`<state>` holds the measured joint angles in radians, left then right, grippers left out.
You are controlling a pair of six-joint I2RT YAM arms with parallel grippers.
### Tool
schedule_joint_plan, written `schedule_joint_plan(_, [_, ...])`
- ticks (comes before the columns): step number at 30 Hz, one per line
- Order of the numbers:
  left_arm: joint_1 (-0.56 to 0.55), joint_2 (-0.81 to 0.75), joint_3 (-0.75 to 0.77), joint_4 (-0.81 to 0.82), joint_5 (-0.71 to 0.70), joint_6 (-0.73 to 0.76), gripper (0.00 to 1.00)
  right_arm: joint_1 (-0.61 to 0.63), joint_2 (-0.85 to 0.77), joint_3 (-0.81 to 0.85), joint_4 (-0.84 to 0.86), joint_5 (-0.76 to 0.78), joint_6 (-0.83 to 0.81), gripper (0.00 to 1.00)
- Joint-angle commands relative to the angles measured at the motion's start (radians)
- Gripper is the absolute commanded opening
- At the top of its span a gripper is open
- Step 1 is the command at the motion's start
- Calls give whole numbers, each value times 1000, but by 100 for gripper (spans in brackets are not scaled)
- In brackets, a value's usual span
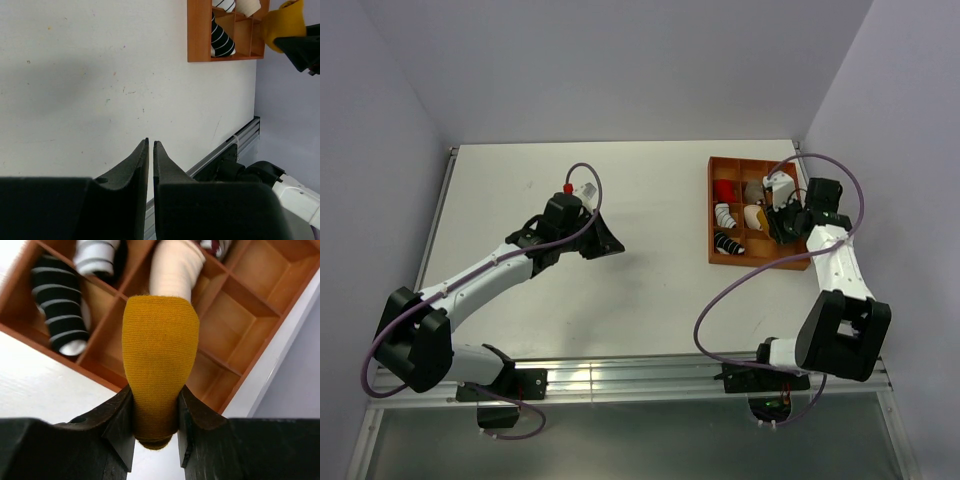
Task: Roll the socks
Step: Place the sock in the storage box.
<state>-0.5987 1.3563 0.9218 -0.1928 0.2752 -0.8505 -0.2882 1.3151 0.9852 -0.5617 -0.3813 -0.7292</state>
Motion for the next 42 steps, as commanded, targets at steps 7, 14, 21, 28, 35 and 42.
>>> schedule_joint_plan(7, [7, -16, 5, 21, 12, 28, 13, 4, 27, -88, 201, 101, -12, 0])
schedule_joint_plan(14, [7, -5, 2, 23, 16, 30, 13, 38, 95, -111, 203, 105, -27, 0])
schedule_joint_plan(21, [7, 7, 6, 7, 15, 36, 13, 103, 148, -157, 175, 113, -53, 0])
schedule_joint_plan(28, [7, 23, 22, -7, 16, 42, 13, 109, 283, -59, 68, 64, -1, 0])
schedule_joint_plan(35, [7, 33, 29, -23, 19, 42, 13, 49, 453, 113, -133, -70, 40, 0])
schedule_joint_plan(42, [11, 46, 45, -43, 27, 48, 13, 6, 536, 187, -222, -78, 39, 0])
